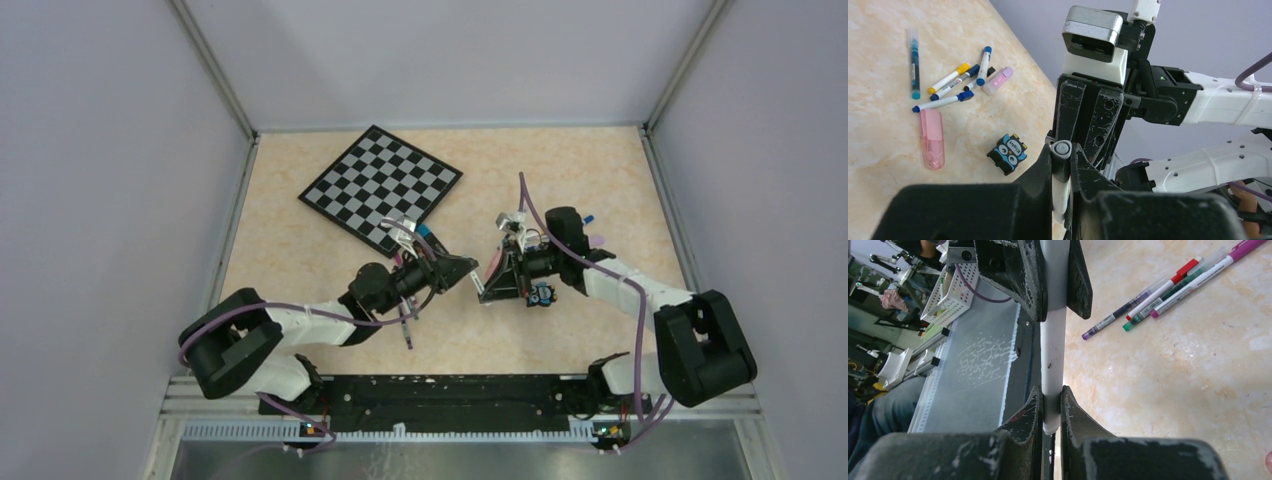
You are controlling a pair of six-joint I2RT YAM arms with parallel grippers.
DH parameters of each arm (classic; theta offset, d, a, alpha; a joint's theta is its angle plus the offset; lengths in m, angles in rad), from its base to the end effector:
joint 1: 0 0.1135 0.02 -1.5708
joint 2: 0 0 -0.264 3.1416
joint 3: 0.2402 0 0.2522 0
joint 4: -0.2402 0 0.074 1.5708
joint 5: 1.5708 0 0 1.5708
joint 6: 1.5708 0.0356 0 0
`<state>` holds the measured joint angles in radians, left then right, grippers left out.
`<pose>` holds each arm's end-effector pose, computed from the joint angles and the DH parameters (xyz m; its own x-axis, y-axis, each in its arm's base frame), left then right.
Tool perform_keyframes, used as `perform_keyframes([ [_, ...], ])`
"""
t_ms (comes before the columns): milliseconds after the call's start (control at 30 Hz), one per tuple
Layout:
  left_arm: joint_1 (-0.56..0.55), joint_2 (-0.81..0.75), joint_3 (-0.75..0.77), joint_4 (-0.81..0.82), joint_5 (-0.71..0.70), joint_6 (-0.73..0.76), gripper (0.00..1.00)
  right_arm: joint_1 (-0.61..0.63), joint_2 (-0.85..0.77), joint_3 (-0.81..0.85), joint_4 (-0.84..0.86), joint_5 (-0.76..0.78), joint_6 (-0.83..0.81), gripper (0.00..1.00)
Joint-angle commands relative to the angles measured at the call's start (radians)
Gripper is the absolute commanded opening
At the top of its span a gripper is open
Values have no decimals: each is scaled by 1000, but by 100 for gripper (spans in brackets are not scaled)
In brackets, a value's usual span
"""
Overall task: Open the pen caps
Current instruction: Open the pen cap from the pen.
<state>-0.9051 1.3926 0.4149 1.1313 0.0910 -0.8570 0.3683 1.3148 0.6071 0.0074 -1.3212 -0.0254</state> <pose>0.1630 -0.2128 0.2205 -0.5721 -0.4903 -0.6575 0.6205 0.2655 -0.7379 0.2130 0.1192 0.2019 -0.5812 -0.2310 -0.7803 -0.7952 -0.0422 0.6049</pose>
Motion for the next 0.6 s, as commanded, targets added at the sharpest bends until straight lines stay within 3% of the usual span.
perform_keyframes([
  [0,63,-89,18,89,-110,40,0,33,22,15,73,-47,29,0],
  [233,207,-190,61,74,-225,91,0,83,64,15,103,-61,85,0],
  [567,232,-274,48,58,-295,97,0,96,81,25,68,-54,63,0],
])
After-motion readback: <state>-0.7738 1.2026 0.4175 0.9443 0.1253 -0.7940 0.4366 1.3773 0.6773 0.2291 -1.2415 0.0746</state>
